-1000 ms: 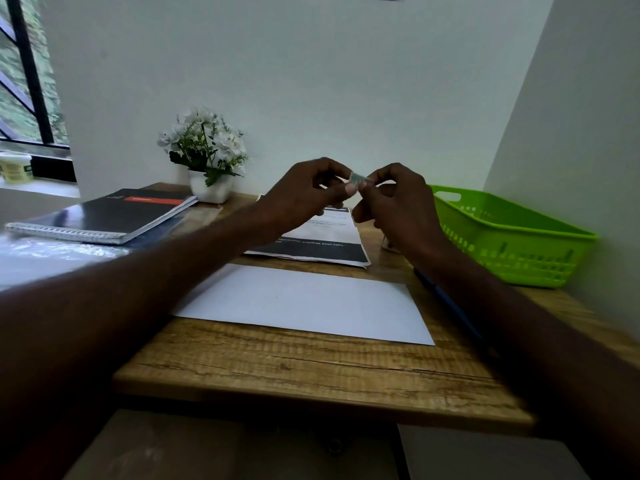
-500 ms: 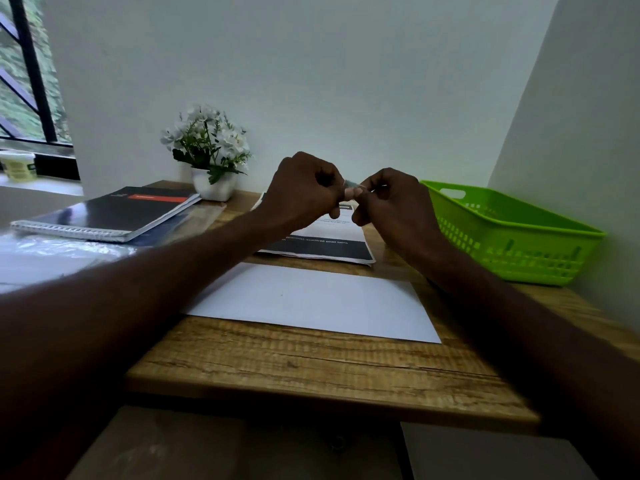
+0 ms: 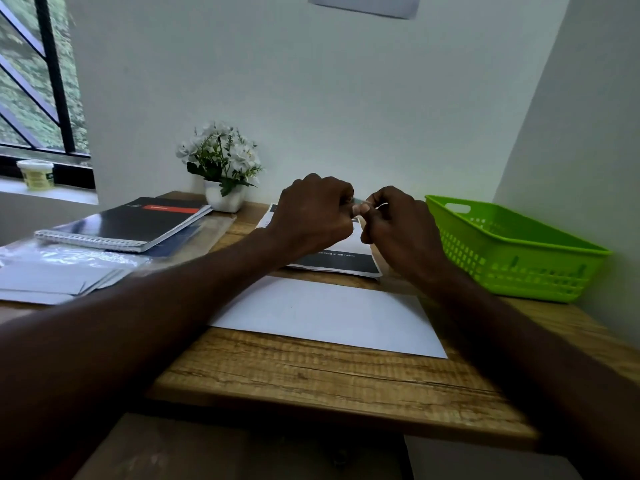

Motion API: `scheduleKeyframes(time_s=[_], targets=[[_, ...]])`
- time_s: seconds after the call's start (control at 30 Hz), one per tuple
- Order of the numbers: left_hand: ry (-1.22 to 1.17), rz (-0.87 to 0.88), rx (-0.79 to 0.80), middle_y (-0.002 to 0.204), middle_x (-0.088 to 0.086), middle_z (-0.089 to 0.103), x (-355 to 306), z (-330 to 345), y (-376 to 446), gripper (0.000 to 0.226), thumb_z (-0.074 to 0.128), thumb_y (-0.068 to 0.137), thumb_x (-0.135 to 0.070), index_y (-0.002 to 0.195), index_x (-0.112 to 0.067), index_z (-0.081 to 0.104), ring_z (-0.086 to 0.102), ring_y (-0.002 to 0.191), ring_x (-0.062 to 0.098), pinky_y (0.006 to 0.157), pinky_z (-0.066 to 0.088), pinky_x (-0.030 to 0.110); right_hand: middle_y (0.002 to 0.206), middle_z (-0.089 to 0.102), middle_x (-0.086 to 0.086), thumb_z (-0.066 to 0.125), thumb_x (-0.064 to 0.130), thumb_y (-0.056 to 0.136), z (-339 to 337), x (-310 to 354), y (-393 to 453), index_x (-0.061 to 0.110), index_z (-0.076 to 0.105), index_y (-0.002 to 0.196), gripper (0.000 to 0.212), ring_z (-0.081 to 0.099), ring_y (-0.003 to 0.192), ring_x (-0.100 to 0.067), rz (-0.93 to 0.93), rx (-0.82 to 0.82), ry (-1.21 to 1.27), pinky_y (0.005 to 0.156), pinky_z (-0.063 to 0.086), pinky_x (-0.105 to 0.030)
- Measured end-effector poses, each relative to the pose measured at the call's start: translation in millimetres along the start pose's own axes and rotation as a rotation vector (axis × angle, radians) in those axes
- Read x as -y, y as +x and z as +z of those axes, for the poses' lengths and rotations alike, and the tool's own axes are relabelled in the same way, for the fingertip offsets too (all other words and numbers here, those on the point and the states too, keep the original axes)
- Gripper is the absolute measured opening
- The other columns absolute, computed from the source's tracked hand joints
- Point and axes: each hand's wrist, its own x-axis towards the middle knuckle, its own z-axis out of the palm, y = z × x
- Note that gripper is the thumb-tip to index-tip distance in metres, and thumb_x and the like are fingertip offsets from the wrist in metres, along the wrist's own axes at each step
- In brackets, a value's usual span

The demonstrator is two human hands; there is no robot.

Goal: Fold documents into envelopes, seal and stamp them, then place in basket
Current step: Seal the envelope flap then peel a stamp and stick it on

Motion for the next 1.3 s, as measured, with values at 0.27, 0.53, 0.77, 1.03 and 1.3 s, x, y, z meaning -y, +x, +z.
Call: scheduleKeyframes(time_s=[0.27,0.53,0.77,1.03,1.3], targets=[[-0.351,-0.04,0.107,0.049,0.01,0.05,13.6,-4.3,1.4,0.057,0.056,0.102,-0.045,0.061,-0.006,0.051,0.057,0.043,0.022,0.052,0.049,0.041,0.062,0.072,0.012,0.054,0.041,0.095,-7.3,-1.5,1.8,0.028,0.06,0.091,0.015,0.069,0.073,-0.017,0.057,-0.062,0.067,0.07,0.058,-0.047],[-0.846,-0.195,0.309,0.106,0.009,0.076,12.4,4.3,5.7,0.031,0.072,0.096,-0.026,0.12,-0.01,0.061,0.076,0.095,0.021,0.083,0.056,0.037,0.063,0.073,0.008,0.065,0.044,0.095,-7.6,-0.7,3.5,0.024,0.066,0.088,0.02,0.072,0.072,-0.009,0.057,-0.015,0.173,0.079,0.056,-0.041],[-0.933,-0.222,0.276,0.097,0.015,0.079,10.9,4.2,3.1,0.017,0.076,0.092,-0.022,0.101,-0.008,0.075,0.077,0.095,0.025,0.094,0.056,0.046,0.067,0.075,0.005,0.07,0.043,0.093,-7.3,-3.3,4.8,0.019,0.064,0.092,0.024,0.073,0.068,-0.006,0.107,0.015,0.245,0.057,0.044,-0.027],[-0.939,-0.205,0.212,0.096,0.018,0.078,16.5,5.5,6.7,0.014,0.071,0.094,-0.003,0.094,0.011,0.069,0.077,0.09,0.033,0.089,0.061,0.04,0.075,0.074,-0.005,0.082,0.043,0.084,-4.4,-1.9,2.0,0.028,0.051,0.133,0.059,0.074,0.063,-0.017,0.121,-0.028,0.42,0.056,0.05,-0.026],[-0.835,-0.13,0.2,0.086,0.017,0.078,15.2,8.1,5.1,0.004,0.076,0.087,-0.001,0.087,0.003,0.074,0.077,0.085,0.032,0.083,0.061,0.036,0.077,0.077,0.009,0.077,0.051,0.084,-7.0,-10.5,9.5,0.028,0.082,0.086,0.024,0.071,0.072,-0.011,-0.046,-0.063,-0.008,0.066,0.056,-0.036]])
